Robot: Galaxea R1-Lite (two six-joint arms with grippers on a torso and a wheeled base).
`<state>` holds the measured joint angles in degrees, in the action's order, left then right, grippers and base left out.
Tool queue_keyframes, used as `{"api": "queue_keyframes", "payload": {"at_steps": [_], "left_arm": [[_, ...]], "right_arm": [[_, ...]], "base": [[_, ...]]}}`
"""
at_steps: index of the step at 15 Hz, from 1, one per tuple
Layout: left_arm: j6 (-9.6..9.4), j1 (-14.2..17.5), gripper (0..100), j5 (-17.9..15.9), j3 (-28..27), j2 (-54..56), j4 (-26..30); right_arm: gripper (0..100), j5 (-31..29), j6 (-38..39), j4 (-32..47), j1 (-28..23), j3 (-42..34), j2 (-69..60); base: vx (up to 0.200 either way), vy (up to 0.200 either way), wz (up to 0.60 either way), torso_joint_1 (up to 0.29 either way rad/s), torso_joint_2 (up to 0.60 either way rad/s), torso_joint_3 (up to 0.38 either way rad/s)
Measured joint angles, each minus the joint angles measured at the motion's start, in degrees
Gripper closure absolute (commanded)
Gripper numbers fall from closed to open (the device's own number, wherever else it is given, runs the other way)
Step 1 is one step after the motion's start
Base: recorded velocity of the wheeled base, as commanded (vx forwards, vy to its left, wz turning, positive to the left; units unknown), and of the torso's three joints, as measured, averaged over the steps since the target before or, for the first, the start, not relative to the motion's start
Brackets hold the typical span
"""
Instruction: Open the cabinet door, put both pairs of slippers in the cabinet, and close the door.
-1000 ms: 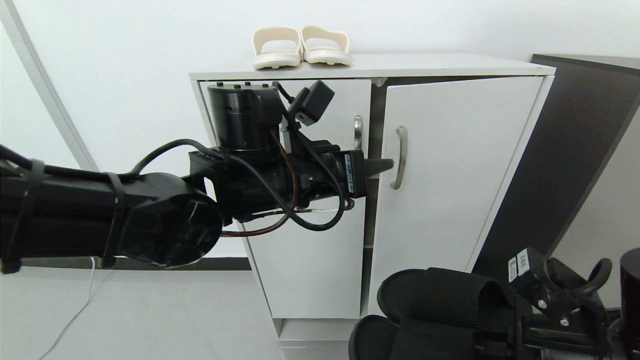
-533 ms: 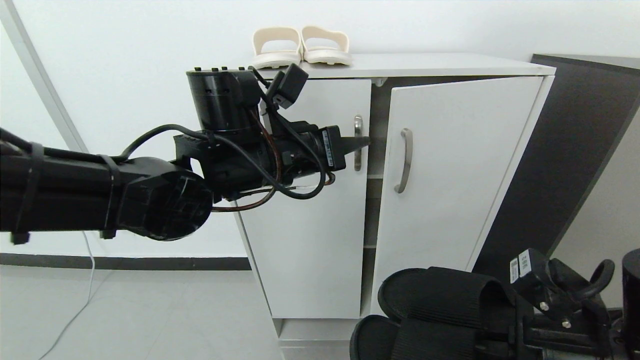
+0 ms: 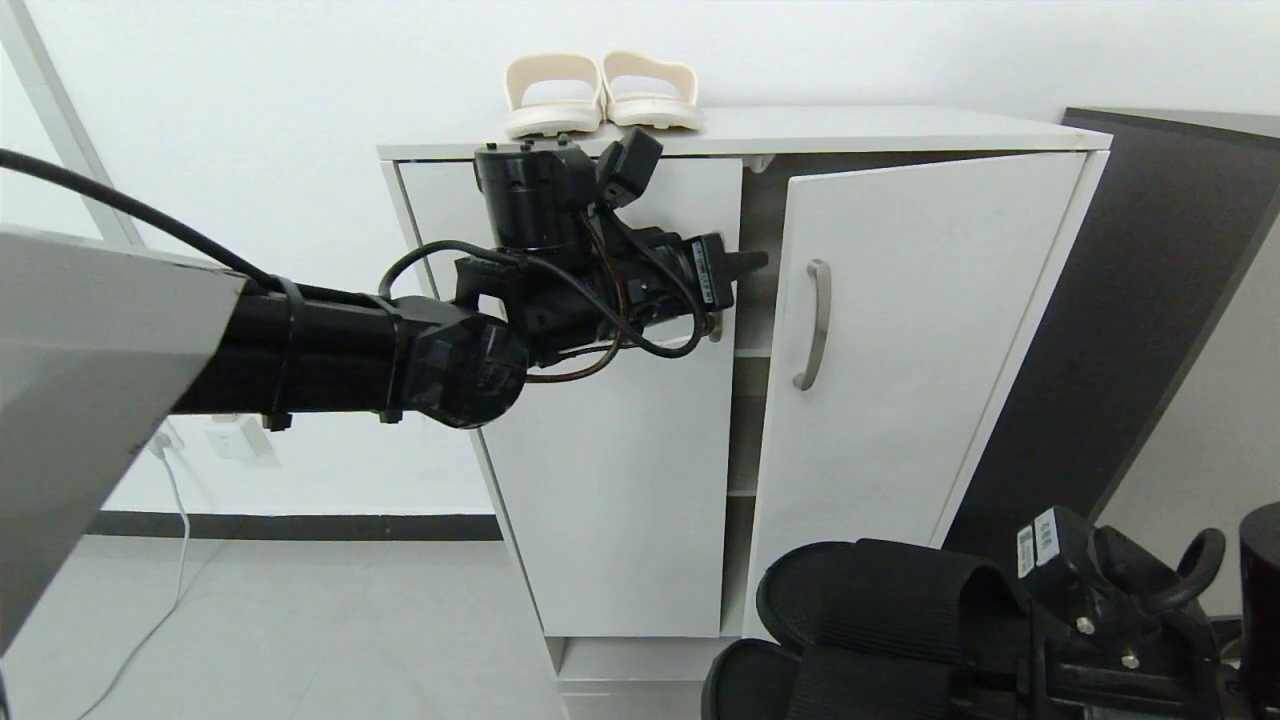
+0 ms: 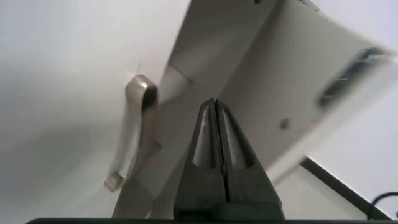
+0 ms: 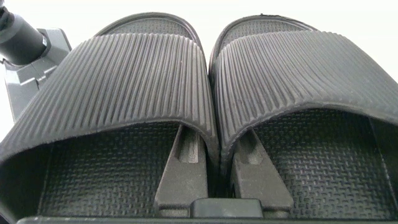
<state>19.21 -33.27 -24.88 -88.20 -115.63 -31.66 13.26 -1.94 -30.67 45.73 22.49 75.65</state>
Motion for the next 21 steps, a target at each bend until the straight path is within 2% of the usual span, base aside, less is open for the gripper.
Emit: {"api": "queue_keyframes", "payload": {"at_steps": [4,7,12,14,16,18,20,21], "left_arm": [[0.16,-0.8,100,0.3,-0.7,-1.9,-0.2],[0.3,-1.5,100,0.5,0.7,-1.8,-0.7],[0.84,-7.1,100,0.3,5.9,0.1,-5.4],[0.9,-7.8,100,0.3,6.5,0.3,-6.4],[1.87,-7.2,100,0.4,7.1,0.4,-7.5],[2.71,-4.6,100,1.3,8.8,2.0,-8.1],[2.55,-2.0,100,2.5,12.1,5.4,-7.9],[1.8,-0.8,100,3.0,15.2,8.1,-7.5]], "right_arm": [[100,0.0,-0.2,0.1,0.1,-0.3,0.1],[100,0.0,-1.3,0.1,0.1,-0.8,0.2],[100,0.1,-1.4,0.1,0.4,-1.2,0.3],[100,0.0,-1.4,0.0,0.5,-1.4,0.3],[100,-0.1,-1.3,-0.1,0.5,-1.4,0.3],[100,-0.4,-1.0,-0.2,0.2,-0.5,0.7],[100,-2.2,-0.1,-0.1,-0.8,1.6,1.6],[100,-6.4,0.7,0.0,-1.4,2.8,2.4]], "base": [[-0.15,0.0,0.0,0.001,0.0,0.002],[-0.2,0.0,0.0,0.005,0.0,0.002],[-0.2,0.0,0.0,0.013,0.0,0.004],[-0.2,0.0,0.0,0.002,0.0,0.002],[0.0,0.0,0.0,0.0,0.0,0.0],[0.0,0.0,0.0,0.0,0.0,0.0],[0.0,0.0,0.0,0.0,0.0,0.0],[0.0,0.0,0.0,0.0,0.0,0.0]]}}
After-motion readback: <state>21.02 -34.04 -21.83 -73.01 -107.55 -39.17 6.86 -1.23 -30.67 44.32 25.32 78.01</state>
